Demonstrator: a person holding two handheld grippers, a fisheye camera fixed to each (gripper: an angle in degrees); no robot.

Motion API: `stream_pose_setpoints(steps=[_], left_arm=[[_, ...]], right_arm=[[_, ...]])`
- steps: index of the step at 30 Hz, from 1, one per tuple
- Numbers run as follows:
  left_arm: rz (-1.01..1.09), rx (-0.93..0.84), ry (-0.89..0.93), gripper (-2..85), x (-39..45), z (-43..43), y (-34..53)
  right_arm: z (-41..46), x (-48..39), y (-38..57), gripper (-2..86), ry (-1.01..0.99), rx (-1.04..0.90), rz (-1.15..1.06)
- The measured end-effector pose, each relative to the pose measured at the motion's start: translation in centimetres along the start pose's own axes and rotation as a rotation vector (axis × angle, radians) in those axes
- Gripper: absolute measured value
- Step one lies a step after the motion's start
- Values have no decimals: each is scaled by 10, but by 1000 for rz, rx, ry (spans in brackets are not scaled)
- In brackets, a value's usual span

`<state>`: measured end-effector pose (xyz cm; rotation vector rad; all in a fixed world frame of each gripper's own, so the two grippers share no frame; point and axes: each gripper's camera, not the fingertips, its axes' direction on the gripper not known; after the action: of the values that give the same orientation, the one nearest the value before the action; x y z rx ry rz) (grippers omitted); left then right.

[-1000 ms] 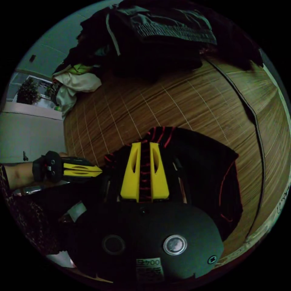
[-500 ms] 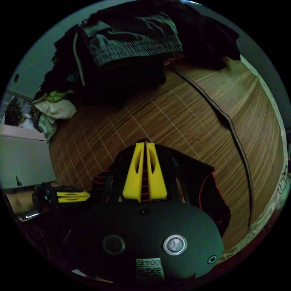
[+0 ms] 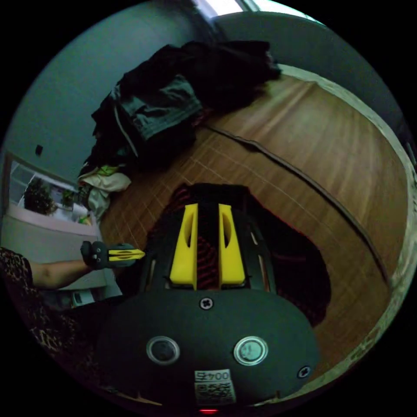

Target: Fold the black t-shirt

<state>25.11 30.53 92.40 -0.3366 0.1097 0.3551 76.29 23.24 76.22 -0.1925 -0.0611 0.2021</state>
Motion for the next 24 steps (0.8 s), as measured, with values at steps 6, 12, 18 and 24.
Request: stream_pose_setpoints(steps=[6, 12, 18, 24], left_arm=[[91, -5, -78, 14, 27, 0, -3], [245, -52, -216, 12, 63, 2, -11], [209, -82, -188, 11, 68, 2, -20], [140, -74, -121, 10, 64, 0, -25]], right_arm=[[5, 24, 127, 1, 441, -269, 74], [41, 49, 224, -5, 417, -403, 199], [-2, 87, 266, 7, 139, -168, 332], [-4, 127, 303, 77, -174, -96, 405]])
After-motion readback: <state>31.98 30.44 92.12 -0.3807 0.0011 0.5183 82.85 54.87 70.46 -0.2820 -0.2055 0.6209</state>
